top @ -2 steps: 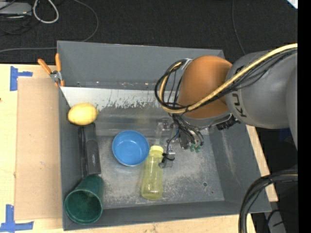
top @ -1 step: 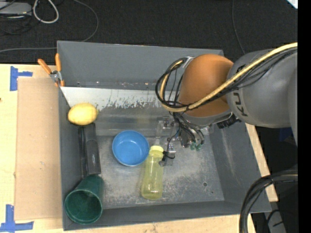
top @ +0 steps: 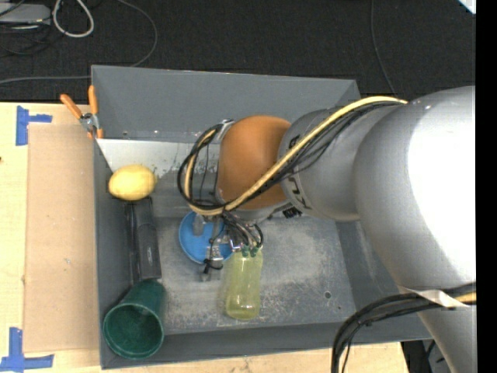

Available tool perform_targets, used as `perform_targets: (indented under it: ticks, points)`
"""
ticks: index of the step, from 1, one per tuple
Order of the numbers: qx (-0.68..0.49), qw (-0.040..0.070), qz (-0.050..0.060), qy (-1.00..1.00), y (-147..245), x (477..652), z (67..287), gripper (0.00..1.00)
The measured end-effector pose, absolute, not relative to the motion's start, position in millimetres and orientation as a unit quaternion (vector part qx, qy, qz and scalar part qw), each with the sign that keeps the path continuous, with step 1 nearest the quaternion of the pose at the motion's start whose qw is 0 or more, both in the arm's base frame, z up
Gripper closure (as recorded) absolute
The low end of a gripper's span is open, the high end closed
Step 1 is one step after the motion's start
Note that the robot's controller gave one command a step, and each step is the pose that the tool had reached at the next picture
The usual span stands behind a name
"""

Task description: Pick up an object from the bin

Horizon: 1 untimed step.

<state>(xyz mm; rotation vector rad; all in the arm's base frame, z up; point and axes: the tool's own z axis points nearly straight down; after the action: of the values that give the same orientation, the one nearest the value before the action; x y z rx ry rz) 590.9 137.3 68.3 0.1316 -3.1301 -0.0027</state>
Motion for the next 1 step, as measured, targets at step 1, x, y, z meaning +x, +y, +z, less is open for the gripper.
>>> perform_targets:
  ticks: [1]
  points:
    - [0.018,-0.002,0.0,-1.0,143.7,607.7,127.4,0.0]
